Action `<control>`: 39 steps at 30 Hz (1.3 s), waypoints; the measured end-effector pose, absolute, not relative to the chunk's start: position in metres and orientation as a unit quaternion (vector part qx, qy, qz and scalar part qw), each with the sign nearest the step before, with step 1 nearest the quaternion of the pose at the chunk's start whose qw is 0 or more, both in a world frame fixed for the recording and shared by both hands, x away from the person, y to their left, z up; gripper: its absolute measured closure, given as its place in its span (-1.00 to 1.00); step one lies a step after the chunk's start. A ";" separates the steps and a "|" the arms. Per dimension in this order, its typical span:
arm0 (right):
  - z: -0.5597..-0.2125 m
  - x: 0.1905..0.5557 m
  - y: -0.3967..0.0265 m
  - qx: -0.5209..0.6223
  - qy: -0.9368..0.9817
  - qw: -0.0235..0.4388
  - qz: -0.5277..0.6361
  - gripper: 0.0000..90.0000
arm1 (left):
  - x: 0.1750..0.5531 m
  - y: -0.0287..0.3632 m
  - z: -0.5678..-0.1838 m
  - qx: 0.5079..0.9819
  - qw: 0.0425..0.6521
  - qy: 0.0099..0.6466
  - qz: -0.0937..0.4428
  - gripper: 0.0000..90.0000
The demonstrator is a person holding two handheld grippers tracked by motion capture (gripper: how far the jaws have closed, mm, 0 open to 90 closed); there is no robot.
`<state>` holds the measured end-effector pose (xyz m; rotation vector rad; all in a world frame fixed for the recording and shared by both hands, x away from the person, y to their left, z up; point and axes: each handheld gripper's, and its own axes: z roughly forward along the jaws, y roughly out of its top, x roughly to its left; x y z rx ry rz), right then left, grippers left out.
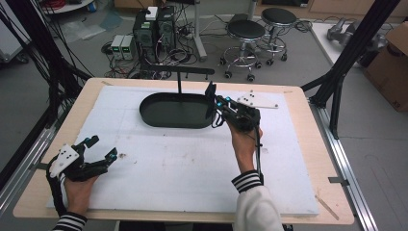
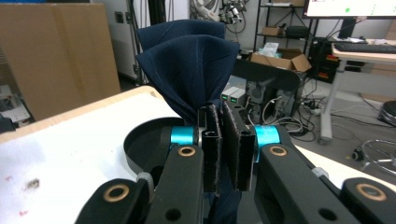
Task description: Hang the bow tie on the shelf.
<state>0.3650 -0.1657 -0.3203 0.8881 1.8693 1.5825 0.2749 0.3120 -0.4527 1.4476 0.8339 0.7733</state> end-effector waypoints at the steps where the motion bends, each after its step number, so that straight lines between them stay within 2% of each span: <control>1: -0.318 0.367 -0.164 0.329 0.690 0.265 0.587 0.90 | 0.275 0.312 -0.453 0.626 0.605 0.361 0.334 -0.69; 23: -0.306 0.411 -0.137 0.325 0.691 0.264 0.589 0.90 | 0.275 0.312 -0.453 0.624 0.607 0.361 0.334 -0.69; 39: -0.302 0.437 -0.133 0.333 0.698 0.260 0.579 0.91 | 0.275 0.313 -0.453 0.622 0.608 0.363 0.333 -0.69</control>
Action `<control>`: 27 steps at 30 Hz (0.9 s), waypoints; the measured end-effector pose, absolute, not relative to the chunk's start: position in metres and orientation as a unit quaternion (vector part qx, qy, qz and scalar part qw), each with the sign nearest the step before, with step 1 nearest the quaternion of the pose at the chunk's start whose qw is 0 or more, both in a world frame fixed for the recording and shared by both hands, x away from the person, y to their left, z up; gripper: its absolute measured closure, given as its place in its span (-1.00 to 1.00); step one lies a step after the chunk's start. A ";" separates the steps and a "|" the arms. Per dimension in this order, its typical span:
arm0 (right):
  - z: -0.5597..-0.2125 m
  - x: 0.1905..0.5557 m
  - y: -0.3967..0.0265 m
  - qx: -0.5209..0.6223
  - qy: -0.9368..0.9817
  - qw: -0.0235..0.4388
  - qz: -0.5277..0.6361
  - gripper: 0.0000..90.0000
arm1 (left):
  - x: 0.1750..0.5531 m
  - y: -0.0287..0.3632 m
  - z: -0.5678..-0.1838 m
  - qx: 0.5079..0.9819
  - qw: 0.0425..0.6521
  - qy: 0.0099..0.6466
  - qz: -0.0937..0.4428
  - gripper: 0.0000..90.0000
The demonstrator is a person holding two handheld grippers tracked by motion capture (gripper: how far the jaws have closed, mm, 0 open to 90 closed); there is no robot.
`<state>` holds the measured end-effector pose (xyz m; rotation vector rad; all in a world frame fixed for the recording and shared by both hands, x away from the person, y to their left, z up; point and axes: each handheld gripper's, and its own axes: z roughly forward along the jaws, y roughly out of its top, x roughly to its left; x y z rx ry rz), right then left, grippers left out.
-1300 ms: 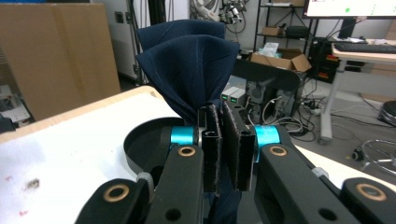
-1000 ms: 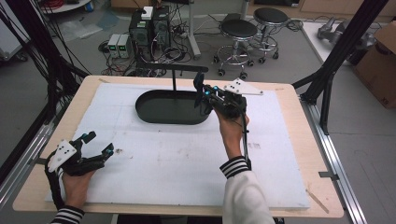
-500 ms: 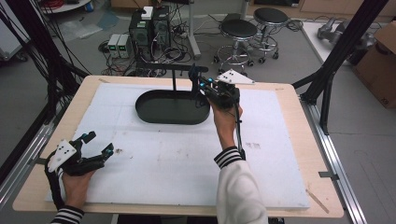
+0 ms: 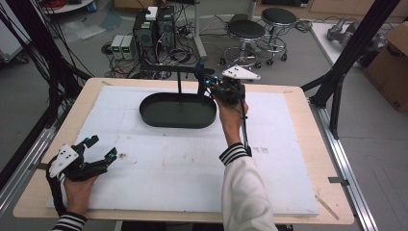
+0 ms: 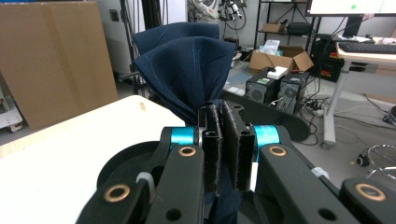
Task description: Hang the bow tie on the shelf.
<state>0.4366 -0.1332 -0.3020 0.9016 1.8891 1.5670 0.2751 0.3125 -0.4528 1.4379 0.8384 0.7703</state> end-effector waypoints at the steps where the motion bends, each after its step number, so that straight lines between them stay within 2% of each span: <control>1: -0.299 0.440 -0.131 0.330 0.699 0.263 0.577 0.91 | 0.275 0.313 -0.453 0.623 0.608 0.363 0.333 -0.69; 27: -0.304 0.483 -0.128 0.349 0.711 0.265 0.550 0.91 | 0.274 0.313 -0.453 0.621 0.611 0.359 0.335 -0.69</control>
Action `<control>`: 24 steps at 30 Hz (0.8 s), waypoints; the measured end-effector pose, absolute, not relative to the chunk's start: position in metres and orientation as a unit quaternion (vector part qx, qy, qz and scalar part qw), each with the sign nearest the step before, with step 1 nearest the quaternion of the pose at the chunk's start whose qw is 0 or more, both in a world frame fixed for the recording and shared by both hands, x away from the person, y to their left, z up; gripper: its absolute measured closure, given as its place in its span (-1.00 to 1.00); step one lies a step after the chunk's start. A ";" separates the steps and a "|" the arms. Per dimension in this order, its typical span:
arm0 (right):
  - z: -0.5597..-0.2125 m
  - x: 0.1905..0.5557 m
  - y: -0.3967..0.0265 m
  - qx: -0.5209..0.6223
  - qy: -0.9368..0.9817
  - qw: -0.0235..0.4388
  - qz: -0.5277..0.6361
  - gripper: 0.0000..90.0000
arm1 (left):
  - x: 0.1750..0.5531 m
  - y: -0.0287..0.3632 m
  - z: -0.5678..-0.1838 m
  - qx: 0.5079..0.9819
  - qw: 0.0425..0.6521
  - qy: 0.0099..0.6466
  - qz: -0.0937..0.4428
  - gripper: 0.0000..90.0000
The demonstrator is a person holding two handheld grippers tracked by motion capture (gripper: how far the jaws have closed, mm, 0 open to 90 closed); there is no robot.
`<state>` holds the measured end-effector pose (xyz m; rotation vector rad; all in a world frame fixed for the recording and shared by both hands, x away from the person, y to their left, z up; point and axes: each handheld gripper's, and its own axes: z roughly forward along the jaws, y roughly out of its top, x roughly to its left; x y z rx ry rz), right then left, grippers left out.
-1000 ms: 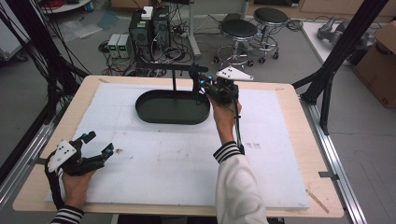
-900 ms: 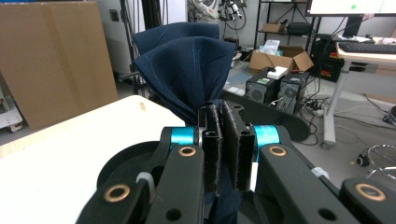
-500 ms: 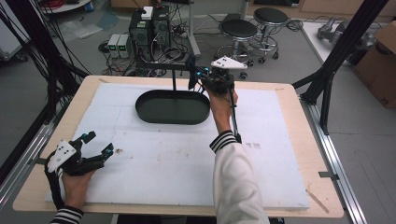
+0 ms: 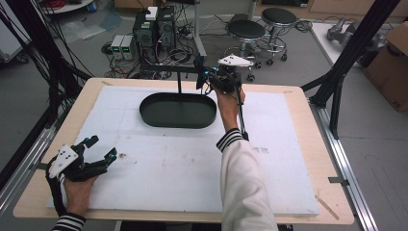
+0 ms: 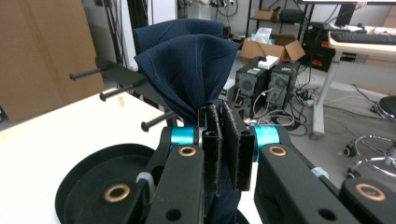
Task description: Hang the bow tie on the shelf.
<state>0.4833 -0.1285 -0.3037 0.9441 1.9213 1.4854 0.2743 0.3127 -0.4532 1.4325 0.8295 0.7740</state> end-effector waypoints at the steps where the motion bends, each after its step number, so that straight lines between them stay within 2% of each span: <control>1: -0.305 0.485 -0.129 0.350 0.712 0.265 0.548 0.91 | 0.274 0.313 -0.453 0.621 0.611 0.359 0.335 -0.69; 24: -0.313 0.493 -0.139 0.371 0.705 0.268 0.542 0.90 | 0.274 0.313 -0.453 0.621 0.611 0.359 0.336 -0.69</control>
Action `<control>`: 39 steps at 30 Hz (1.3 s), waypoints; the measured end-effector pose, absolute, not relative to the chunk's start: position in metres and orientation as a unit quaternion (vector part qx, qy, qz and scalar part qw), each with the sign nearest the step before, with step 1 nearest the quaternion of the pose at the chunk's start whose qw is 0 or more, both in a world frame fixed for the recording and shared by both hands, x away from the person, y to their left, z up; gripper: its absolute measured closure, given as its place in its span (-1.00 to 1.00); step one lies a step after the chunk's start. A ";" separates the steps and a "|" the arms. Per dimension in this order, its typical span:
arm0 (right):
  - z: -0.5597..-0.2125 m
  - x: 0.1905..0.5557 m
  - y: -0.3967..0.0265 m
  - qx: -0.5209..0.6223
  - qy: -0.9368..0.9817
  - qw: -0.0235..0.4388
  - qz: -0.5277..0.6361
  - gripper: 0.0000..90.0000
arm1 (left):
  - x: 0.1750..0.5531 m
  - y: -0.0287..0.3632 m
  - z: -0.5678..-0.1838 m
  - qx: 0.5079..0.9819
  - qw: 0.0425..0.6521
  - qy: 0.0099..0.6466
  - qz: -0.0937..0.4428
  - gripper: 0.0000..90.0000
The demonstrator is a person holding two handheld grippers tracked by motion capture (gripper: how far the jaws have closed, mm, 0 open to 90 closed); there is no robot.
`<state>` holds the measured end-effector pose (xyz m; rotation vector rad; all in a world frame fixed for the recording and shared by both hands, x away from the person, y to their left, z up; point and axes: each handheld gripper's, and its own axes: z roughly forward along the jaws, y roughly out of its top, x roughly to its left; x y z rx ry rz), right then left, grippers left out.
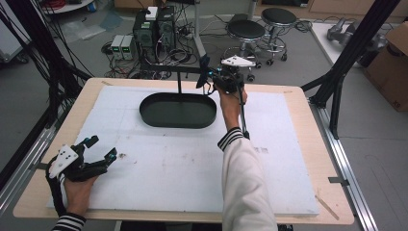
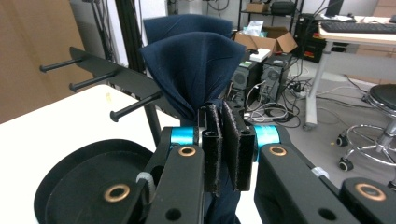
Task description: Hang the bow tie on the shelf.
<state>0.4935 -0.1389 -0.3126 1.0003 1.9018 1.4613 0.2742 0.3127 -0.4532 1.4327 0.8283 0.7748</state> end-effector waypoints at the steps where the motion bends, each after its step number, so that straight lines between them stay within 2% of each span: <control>1: -0.312 0.493 -0.141 0.373 0.704 0.268 0.541 0.90 | 0.274 0.313 -0.453 0.621 0.611 0.359 0.336 -0.69; 18: -0.320 0.497 -0.155 0.396 0.718 0.264 0.508 0.88 | 0.274 0.313 -0.453 0.622 0.610 0.358 0.336 -0.69; 27: -0.318 0.494 -0.152 0.391 0.719 0.263 0.511 0.75 | 0.274 0.313 -0.453 0.623 0.609 0.357 0.336 -0.69; 32: -0.315 0.492 -0.154 0.388 0.718 0.267 0.512 0.60 | 0.274 0.313 -0.453 0.622 0.610 0.357 0.336 -0.69; 33: -0.315 0.491 -0.155 0.391 0.719 0.270 0.507 0.46 | 0.274 0.313 -0.453 0.622 0.610 0.357 0.336 -0.69; 36: -0.314 0.491 -0.158 0.394 0.719 0.265 0.507 0.37 | 0.274 0.313 -0.453 0.622 0.610 0.357 0.336 -0.69; 37: -0.314 0.489 -0.161 0.394 0.723 0.262 0.503 0.27 | 0.274 0.313 -0.453 0.622 0.610 0.357 0.336 -0.69; 38: -0.314 0.489 -0.161 0.394 0.723 0.262 0.503 0.27 | 0.274 0.313 -0.453 0.622 0.610 0.357 0.336 -0.69; 39: -0.312 0.487 -0.164 0.395 0.724 0.262 0.502 0.16 | 0.274 0.313 -0.453 0.622 0.611 0.358 0.336 -0.69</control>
